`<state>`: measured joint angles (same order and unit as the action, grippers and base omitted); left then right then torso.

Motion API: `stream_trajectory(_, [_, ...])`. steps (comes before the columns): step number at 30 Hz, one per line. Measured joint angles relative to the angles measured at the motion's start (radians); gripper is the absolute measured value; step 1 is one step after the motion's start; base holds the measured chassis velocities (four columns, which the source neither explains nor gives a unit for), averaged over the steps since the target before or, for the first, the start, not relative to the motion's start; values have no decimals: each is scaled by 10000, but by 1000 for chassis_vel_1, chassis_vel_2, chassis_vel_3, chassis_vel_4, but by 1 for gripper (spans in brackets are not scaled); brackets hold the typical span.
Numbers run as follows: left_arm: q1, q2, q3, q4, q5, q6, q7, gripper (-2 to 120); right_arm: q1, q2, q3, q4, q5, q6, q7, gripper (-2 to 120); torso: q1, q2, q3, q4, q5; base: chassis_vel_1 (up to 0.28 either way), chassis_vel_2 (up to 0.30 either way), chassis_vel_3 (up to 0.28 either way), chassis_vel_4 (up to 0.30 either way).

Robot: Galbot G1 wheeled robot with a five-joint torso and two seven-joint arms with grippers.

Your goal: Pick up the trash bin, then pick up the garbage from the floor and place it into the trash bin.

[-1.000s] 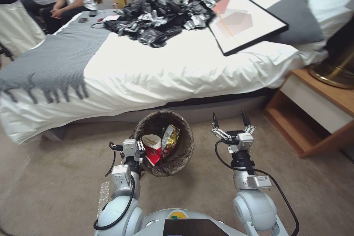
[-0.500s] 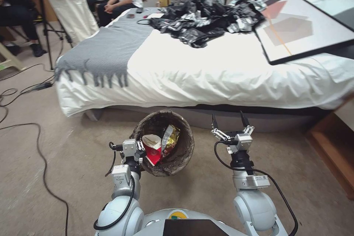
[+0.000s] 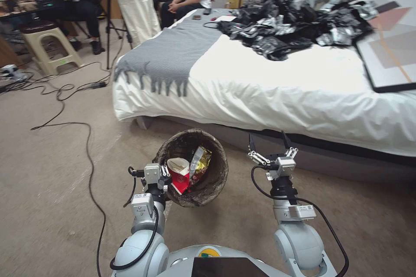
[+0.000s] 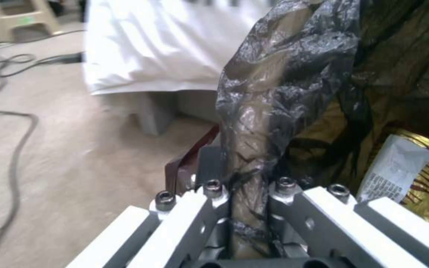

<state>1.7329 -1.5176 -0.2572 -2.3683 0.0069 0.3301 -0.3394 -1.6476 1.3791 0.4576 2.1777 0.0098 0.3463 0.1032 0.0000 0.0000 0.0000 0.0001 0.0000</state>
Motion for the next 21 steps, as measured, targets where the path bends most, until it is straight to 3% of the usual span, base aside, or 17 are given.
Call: stream_trajectory(21, [1, 0, 1, 0, 0, 0, 0, 2, -58, 9, -12, -124, -36, -57, -143, 100, 0, 0, 0, 1, 0, 122, 119, 132, 127])
